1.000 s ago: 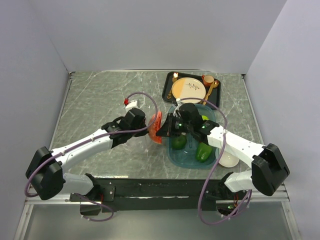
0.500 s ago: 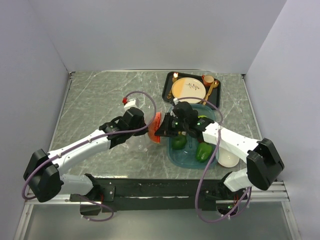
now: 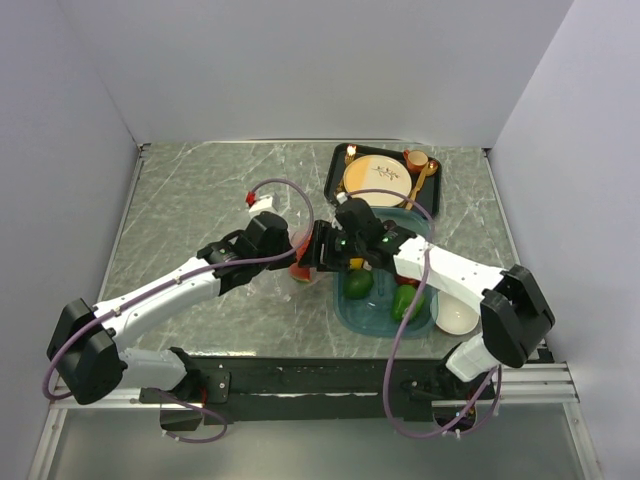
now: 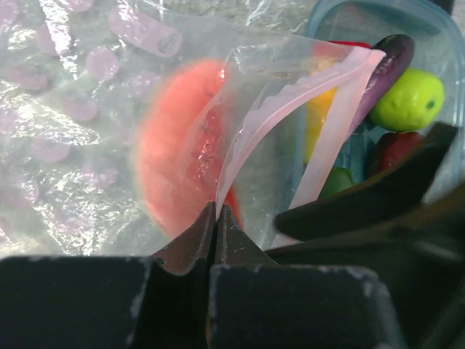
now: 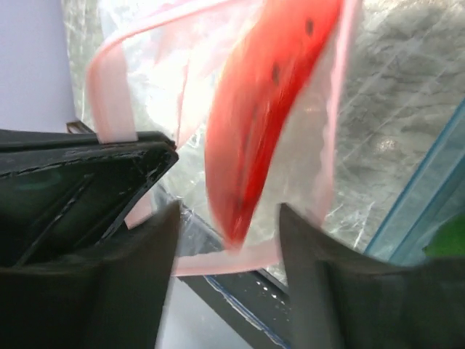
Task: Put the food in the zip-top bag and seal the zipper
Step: Place the fake fruit in the zipper food storage bag, then adjust the zipper food storage bag at the center of the board.
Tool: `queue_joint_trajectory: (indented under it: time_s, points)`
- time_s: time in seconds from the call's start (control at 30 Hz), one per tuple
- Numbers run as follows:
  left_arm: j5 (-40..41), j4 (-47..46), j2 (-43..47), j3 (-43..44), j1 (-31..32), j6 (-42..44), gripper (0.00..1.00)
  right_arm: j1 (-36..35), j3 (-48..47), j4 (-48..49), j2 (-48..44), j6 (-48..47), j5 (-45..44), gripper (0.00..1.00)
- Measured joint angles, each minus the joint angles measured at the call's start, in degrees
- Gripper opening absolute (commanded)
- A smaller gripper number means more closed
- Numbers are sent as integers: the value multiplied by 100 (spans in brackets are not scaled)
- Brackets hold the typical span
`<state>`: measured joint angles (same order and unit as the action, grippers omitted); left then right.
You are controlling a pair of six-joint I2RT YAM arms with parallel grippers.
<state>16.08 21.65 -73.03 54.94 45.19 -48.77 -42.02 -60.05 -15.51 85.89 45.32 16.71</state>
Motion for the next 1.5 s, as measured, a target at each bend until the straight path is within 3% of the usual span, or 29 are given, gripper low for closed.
queue_joint_trajectory:
  time_s: [0.13, 0.4, 0.73, 0.83, 0.87, 0.97, 1.27, 1.5]
  points:
    - [83, 94, 0, 2, 0, -7, 1, -2, 20, -111, -448, -24, -280, 75]
    - [188, 282, 107, 7, 0, -39, 1, 0, 87, -352, -1836, -15, -981, 72]
    - [269, 332, 243, 133, 0, -44, 1, 0, 612, -341, -957, 170, -935, 66]
    - [293, 337, 321, 133, 0, -44, 2, 0, 608, -278, -780, 170, -822, 52]
    - [313, 339, 352, 133, 0, -44, 2, 0, 605, -208, -734, 181, -758, 32]
    - [337, 348, 439, 133, 0, -48, 2, 0, 503, -109, -579, 122, -640, 3]
    - [588, 511, 894, 111, 0, -79, 1, 0, 33, -92, -343, -20, -437, 0]
    - [1405, 1117, 1718, 343, 0, -328, 1, -138, -1880, -455, 411, -496, -109, 0]
